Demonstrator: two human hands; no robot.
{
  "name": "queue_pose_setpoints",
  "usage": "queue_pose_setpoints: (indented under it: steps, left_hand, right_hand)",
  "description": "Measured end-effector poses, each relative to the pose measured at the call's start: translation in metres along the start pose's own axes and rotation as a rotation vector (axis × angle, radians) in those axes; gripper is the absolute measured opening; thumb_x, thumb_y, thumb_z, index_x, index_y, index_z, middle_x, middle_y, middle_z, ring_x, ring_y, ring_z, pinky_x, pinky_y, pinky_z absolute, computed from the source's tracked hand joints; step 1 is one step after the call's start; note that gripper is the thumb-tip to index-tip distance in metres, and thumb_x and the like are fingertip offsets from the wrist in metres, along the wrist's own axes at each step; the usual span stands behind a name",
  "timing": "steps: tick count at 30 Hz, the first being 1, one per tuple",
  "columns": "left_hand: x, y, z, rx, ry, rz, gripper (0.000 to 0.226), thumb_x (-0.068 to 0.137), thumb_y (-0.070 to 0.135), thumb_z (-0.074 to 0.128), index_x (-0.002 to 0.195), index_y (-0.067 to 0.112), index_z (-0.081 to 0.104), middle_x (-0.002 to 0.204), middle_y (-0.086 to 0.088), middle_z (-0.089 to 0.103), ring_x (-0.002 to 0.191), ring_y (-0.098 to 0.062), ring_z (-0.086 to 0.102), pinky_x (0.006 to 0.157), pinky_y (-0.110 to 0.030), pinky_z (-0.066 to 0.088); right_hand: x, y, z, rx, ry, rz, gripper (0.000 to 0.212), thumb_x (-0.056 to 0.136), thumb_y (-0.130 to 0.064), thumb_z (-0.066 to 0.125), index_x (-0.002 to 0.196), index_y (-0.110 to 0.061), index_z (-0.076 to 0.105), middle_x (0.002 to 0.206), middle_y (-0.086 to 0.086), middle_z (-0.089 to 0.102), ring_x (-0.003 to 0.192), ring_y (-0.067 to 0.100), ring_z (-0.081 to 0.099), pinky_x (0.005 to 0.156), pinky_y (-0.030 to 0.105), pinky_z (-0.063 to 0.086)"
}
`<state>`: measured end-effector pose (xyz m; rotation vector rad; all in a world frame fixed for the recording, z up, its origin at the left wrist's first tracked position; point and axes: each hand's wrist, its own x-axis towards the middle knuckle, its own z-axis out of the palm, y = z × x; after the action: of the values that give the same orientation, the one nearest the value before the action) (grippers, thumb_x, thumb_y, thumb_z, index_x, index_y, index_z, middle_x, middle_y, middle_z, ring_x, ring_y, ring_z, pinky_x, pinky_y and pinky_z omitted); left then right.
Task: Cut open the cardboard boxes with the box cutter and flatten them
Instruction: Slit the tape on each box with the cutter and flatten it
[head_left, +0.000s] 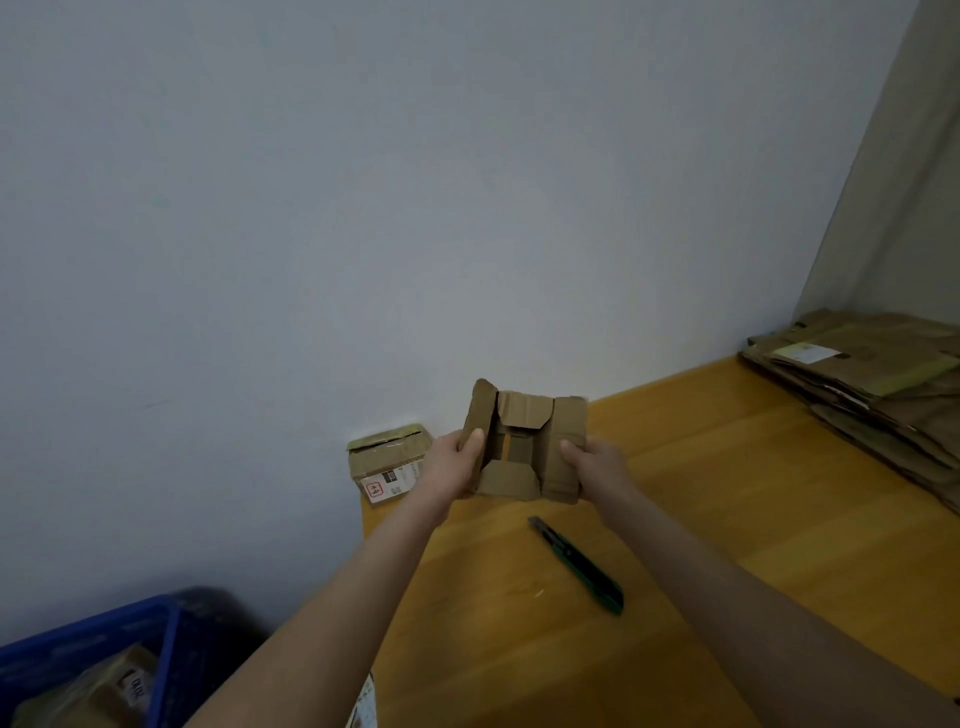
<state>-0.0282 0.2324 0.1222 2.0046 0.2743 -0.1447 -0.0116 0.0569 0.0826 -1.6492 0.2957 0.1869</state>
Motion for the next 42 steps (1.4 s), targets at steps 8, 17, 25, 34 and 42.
queue_pose_setpoints:
  steps: [8, 17, 25, 34, 42]
  left_hand:
    - [-0.007, -0.002, 0.008, 0.283, -0.041, 0.140, 0.032, 0.104, 0.033, 0.039, 0.090, 0.011, 0.057, 0.077, -0.003, 0.058, 0.072, -0.024, 0.063, 0.070, -0.042, 0.059]
    - [-0.006, 0.008, 0.017, 0.634, 0.069, 0.395, 0.033, 0.104, 0.036, 0.036, 0.080, 0.018, 0.049, 0.071, 0.002, 0.053, 0.069, -0.017, 0.051, 0.054, -0.026, 0.033]
    - [-0.004, 0.000, 0.000, 0.489, 0.086, 0.378, 0.030, 0.103, 0.035, 0.040, 0.082, 0.024, 0.059, 0.068, 0.009, 0.053, 0.067, -0.012, 0.051, 0.054, -0.019, 0.032]
    - [-0.013, -0.025, 0.028, -0.340, 0.212, -0.069, 0.068, 0.074, 0.034, 0.082, 0.129, 0.014, 0.048, 0.122, -0.002, 0.060, 0.110, -0.024, 0.058, 0.094, -0.040, 0.051]
    - [-0.005, -0.033, 0.004, -0.049, 0.208, 0.052, 0.037, 0.089, 0.022, 0.064, 0.124, 0.014, 0.053, 0.118, -0.001, 0.063, 0.106, -0.019, 0.059, 0.092, -0.040, 0.053]
  right_hand:
    - [-0.001, -0.002, 0.000, -0.798, 0.217, -0.271, 0.086, 0.090, -0.018, 0.064, 0.153, -0.019, 0.007, 0.153, 0.006, 0.028, 0.132, 0.026, 0.040, 0.099, 0.038, 0.042]
    - [-0.007, -0.016, -0.004, -1.135, 0.099, -0.438, 0.059, 0.100, -0.039, 0.039, 0.150, -0.017, 0.018, 0.130, 0.004, 0.045, 0.103, 0.022, 0.054, 0.069, 0.031, 0.041]
    - [0.000, -0.014, -0.012, -0.567, 0.080, -0.412, 0.038, 0.102, -0.030, 0.040, 0.082, -0.006, 0.061, 0.074, 0.005, 0.062, 0.067, 0.020, 0.057, 0.056, 0.032, 0.044]
    - [-0.021, 0.001, 0.014, -0.541, 0.187, -0.554, 0.026, 0.100, -0.018, 0.045, 0.075, -0.019, 0.052, 0.060, -0.007, 0.047, 0.052, 0.009, 0.045, 0.046, 0.018, 0.032]
    - [-0.024, 0.006, -0.003, -0.360, 0.161, -0.599, 0.044, 0.098, -0.011, 0.051, 0.060, -0.030, 0.042, 0.051, -0.012, 0.039, 0.045, 0.001, 0.034, 0.045, 0.014, 0.033]
